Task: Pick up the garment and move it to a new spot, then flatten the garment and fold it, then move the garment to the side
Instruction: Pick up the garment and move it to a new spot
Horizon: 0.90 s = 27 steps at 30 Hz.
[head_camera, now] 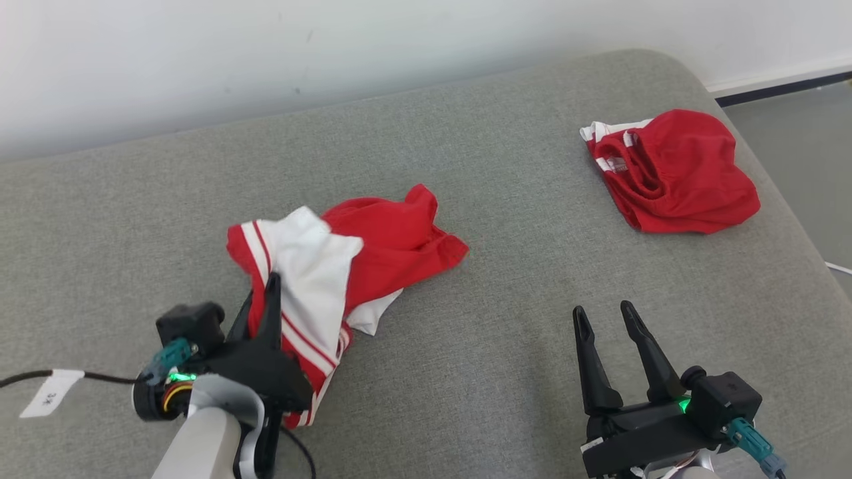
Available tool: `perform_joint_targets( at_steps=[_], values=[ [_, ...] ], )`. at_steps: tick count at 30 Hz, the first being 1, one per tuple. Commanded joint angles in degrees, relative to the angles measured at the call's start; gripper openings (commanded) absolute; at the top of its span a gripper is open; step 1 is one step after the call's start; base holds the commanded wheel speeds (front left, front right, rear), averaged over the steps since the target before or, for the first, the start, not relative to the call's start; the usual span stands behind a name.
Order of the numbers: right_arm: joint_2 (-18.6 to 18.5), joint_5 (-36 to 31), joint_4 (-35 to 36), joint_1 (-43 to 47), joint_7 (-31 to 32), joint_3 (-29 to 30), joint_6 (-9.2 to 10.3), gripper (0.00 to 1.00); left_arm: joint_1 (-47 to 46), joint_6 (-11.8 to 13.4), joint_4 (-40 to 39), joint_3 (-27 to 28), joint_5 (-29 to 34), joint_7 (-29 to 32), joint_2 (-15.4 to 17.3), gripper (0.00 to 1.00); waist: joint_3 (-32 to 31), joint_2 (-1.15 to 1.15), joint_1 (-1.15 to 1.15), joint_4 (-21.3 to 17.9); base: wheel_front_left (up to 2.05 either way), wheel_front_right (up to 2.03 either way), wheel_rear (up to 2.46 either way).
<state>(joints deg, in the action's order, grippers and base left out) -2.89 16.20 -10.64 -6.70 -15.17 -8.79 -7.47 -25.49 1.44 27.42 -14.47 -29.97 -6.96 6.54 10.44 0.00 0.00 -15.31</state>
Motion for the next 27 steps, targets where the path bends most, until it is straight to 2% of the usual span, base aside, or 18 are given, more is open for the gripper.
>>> perform_joint_targets(
  at_steps=[1, 4, 5, 6, 7, 13, 22, 27],
  values=[
    [0.0, -0.5, -0.3, 0.4, -0.1, -0.2, -0.07, 1.00, 0.7, -0.3, 2.3, -0.3, 0.9, -1.5, 0.7, 0.00, -0.3, 0.00, 0.00, 0.5, 0.00, 0.00, 0.00],
    [0.0, -0.6, -0.4, 0.6, -0.1, -0.1, -0.07, 1.00, 0.3, -0.8, 3.9, 0.3, 0.0, -3.0, 0.2, 0.00, -0.6, 0.00, 0.00, 1.0, 0.00, 0.00, 0.00],
    [0.0, -0.6, -0.4, 0.8, -0.1, -0.1, -0.07, 1.00, -0.1, -0.8, 4.5, 0.2, 0.4, -3.7, 0.2, 0.21, -0.8, 0.00, 0.00, 1.2, 0.00, 0.00, 0.00],
    [0.0, -0.7, -0.3, 1.0, -0.1, -0.1, -0.07, 1.00, -0.4, -0.9, 5.1, 0.0, 0.6, -4.4, 0.2, 0.73, -1.0, 0.00, 0.00, 1.5, 0.00, 0.00, 0.00],
    [0.0, -0.7, -0.4, 1.1, -0.1, -0.1, -0.07, 1.00, -0.7, -1.1, 5.4, 0.0, 0.7, -5.0, 0.0, 1.00, -1.2, 0.00, 0.00, 1.8, 0.00, 0.00, 0.00],
    [0.0, -1.1, -0.2, 2.3, -0.1, 0.7, -0.07, 1.00, 0.8, -1.1, 4.4, 1.1, 1.7, -7.9, -0.2, 1.00, -2.8, 0.00, 0.00, 4.2, 0.00, 0.00, 0.00],
    [0.0, -0.9, -0.1, 4.2, -0.1, 1.8, -0.07, 1.00, 12.2, 1.1, -5.5, 2.6, 4.5, -8.2, -0.9, 1.00, -3.6, 0.00, 0.00, 7.2, 0.00, 0.00, 0.00],
    [0.0, -1.1, -0.4, 4.3, -0.1, 1.6, -0.07, 1.00, 17.2, 1.7, -7.0, 2.3, 5.1, -8.2, -1.2, 1.00, -3.7, 0.00, 0.00, 8.0, 0.00, 0.00, 0.00]
  ],
)
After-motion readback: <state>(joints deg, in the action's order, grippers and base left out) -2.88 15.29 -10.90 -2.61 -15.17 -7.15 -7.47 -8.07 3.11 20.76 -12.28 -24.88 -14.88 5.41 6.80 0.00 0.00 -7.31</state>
